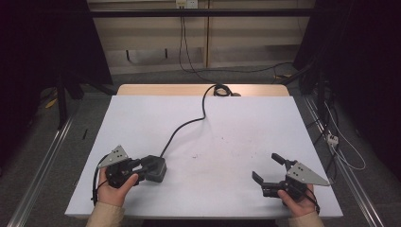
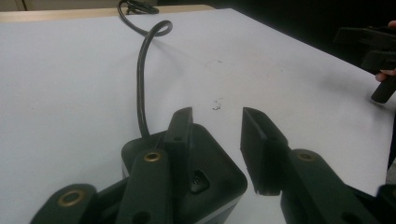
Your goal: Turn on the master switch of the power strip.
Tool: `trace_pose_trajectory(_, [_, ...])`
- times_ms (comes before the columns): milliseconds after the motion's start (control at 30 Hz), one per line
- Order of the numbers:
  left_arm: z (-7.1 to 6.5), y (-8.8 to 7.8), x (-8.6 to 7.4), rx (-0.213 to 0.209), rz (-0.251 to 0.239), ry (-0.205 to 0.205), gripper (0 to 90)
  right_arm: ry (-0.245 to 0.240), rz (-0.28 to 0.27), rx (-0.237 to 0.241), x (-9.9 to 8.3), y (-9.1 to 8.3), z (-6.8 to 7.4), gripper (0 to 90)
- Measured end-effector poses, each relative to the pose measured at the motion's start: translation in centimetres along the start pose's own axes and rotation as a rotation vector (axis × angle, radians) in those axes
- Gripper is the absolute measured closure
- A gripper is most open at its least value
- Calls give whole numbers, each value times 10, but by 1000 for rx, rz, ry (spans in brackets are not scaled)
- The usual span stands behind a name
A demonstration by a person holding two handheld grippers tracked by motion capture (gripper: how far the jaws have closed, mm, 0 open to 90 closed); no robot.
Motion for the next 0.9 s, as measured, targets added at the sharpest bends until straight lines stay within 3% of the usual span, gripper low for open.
trace_pose_trajectory(333, [6,1,-1,32,-4,-28,420,-3,-1,1,0,1,0,29])
trace_pose_trajectory(500, [6,2,-3,27,0,-38,319,-5,3,3,0,1,0,29])
trace_pose_trajectory(900, [4,5,-4,23,18,-35,184,-6,0,8,0,2,1,29])
Point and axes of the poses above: each handheld gripper's, and its own axes: y roughly forward along the jaws, x roughly out of its top, z roughly to its left, the point moved 10 cm from there along y, roughly forward along the jaws, and after that the axes turned 15 degrees about y, right-handed, at the moved point
